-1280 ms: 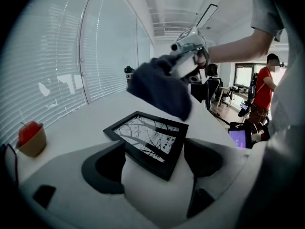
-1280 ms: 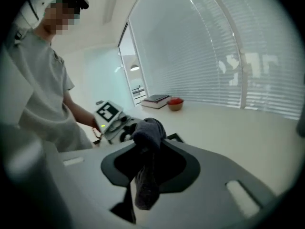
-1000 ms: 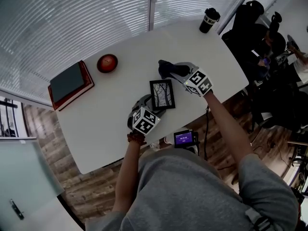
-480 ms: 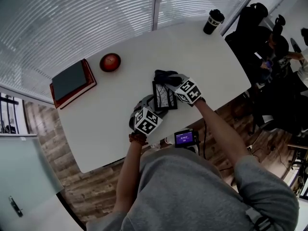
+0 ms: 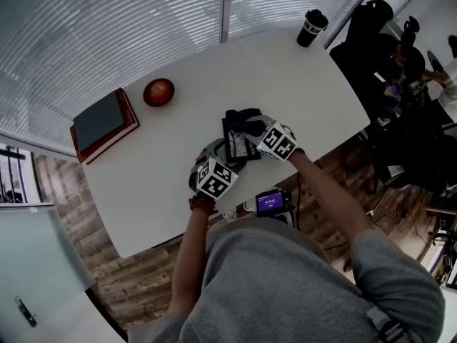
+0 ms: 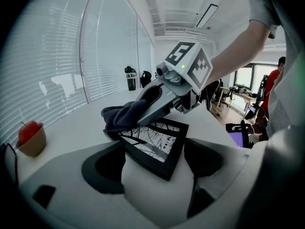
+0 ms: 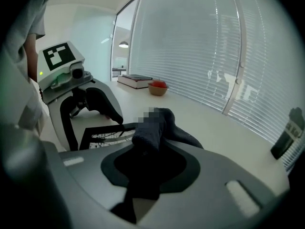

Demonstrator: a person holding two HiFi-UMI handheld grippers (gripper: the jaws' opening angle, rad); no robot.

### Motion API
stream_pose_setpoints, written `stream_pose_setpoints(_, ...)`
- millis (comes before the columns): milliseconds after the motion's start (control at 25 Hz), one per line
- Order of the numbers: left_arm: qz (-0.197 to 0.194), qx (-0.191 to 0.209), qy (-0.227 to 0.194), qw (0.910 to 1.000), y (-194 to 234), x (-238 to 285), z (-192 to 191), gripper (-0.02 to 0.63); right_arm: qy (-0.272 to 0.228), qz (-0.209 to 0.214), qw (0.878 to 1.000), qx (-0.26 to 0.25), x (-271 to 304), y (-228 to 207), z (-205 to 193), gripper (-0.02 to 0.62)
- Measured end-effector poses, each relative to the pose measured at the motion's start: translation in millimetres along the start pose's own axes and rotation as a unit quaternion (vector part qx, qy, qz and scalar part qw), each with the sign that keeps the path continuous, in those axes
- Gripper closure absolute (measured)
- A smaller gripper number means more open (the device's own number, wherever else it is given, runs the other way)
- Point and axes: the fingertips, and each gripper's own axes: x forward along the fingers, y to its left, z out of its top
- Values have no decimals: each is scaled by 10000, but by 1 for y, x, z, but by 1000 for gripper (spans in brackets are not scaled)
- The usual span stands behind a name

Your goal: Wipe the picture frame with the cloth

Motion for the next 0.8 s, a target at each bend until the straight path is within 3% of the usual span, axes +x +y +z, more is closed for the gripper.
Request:
stream_pose_setpoints(520, -3, -13, 12, 10000, 0, 4, 2, 232, 164, 100, 9998, 68, -4, 10, -6, 499)
stream_pose_setpoints(800, -3, -15, -1, 10000, 0, 5, 5, 232, 130, 367, 9990, 214, -13, 25, -8, 500)
